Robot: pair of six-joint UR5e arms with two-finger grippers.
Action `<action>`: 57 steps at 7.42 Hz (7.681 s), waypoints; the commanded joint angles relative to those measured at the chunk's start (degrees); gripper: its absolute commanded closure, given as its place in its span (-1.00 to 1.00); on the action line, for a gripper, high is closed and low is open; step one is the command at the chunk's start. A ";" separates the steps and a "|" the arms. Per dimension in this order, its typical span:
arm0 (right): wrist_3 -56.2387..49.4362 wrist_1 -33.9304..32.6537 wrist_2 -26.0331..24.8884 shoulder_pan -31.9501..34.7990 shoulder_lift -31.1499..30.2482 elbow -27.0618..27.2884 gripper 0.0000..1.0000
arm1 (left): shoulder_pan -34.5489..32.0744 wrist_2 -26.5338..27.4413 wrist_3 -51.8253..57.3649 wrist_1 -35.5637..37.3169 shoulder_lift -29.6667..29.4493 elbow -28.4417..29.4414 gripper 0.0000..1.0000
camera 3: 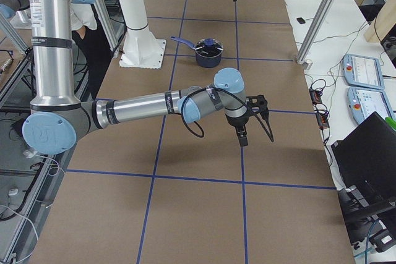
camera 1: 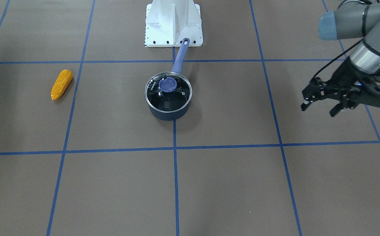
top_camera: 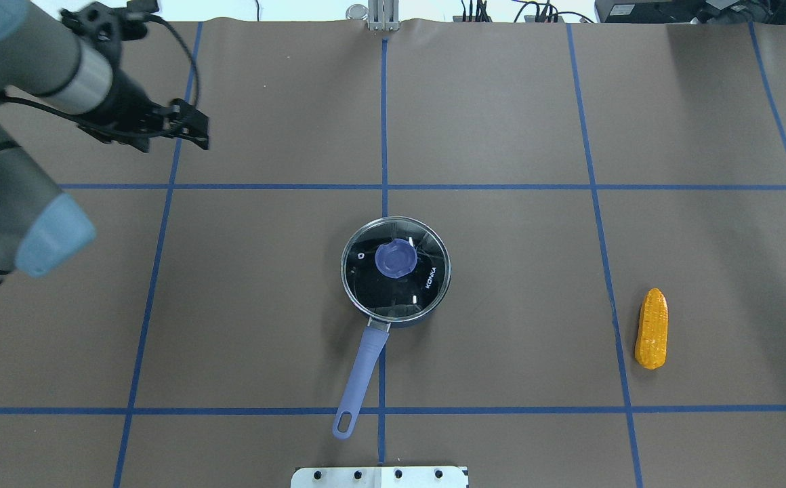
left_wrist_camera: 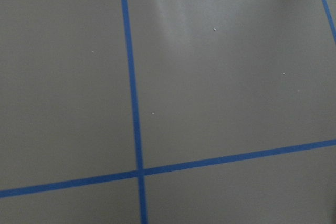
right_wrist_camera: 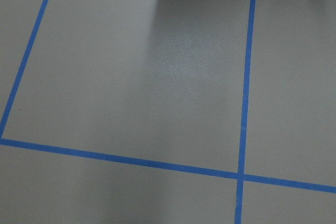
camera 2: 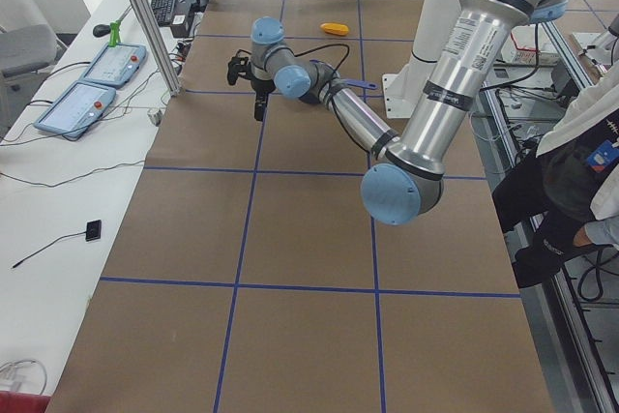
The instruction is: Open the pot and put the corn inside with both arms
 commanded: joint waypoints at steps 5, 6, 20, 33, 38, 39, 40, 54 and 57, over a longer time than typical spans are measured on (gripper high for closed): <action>0.05 0.01 -0.07 0.01 -0.15 -1.23 -1.00 | 24.55 18.19 -24.48 13.72 -25.97 12.33 -0.98; 0.05 0.01 -0.07 -0.08 -0.15 -1.23 -1.00 | 25.01 18.55 -24.40 13.63 -25.63 12.51 -0.98; 0.05 0.01 -0.25 -0.08 -0.06 -1.59 -1.00 | 24.32 20.49 -16.08 22.90 -22.32 -0.96 0.17; 0.05 0.01 -0.16 -1.05 -0.41 -1.67 -1.00 | -4.87 -3.14 32.66 -15.78 29.99 -4.37 0.20; 0.05 0.01 -0.16 -1.05 -0.50 -1.67 -1.00 | -3.55 -2.98 29.75 -37.86 35.63 8.45 0.19; 0.05 0.01 -0.16 -1.05 -0.50 -1.67 -1.00 | -3.55 -2.80 29.75 -37.87 35.63 8.56 0.17; 0.05 0.01 -0.16 -1.05 -0.50 -1.67 -1.00 | -3.46 -2.71 29.83 -37.79 35.63 8.65 0.12; 41.46 7.83 -13.28 -29.81 -8.50 13.60 -1.00 | -38.33 -9.48 70.35 9.11 27.20 5.84 -0.97; 58.90 9.68 -33.67 -49.59 -8.68 13.71 -1.00 | -39.58 -9.39 70.62 8.88 27.63 6.01 -0.97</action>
